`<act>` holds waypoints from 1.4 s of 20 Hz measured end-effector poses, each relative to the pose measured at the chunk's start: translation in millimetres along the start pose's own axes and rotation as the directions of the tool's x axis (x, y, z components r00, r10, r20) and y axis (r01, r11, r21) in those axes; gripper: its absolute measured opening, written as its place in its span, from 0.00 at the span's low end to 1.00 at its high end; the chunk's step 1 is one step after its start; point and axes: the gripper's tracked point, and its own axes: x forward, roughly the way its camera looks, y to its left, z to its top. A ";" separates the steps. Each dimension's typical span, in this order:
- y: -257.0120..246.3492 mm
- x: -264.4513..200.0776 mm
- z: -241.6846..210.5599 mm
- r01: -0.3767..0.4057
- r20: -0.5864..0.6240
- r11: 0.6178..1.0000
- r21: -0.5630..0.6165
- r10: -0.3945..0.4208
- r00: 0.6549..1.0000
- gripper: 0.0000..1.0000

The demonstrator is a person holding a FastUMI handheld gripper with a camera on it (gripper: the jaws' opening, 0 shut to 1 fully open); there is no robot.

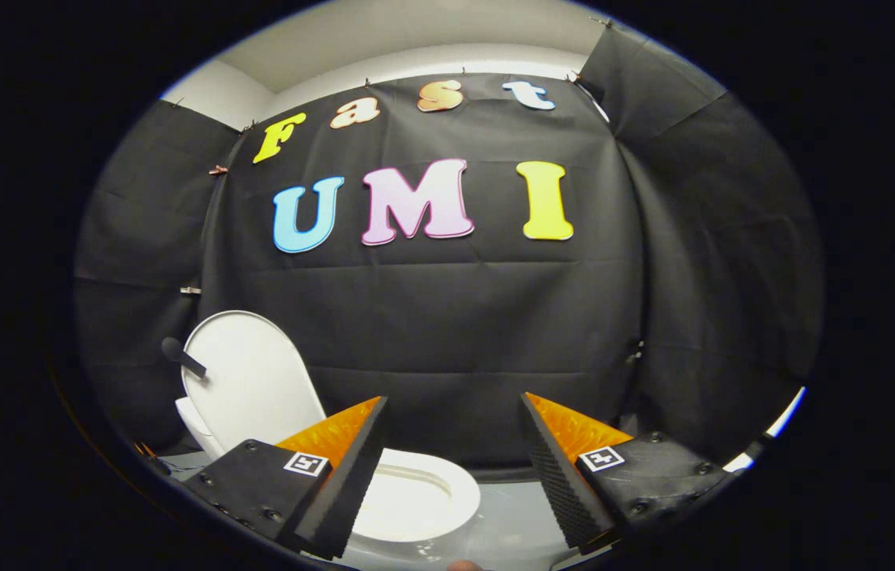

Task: Open the toilet lid.

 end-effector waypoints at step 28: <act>6.5 -4.2 -18.2 -0.023 0.024 1.000 -0.001 0.023 0.999 0.99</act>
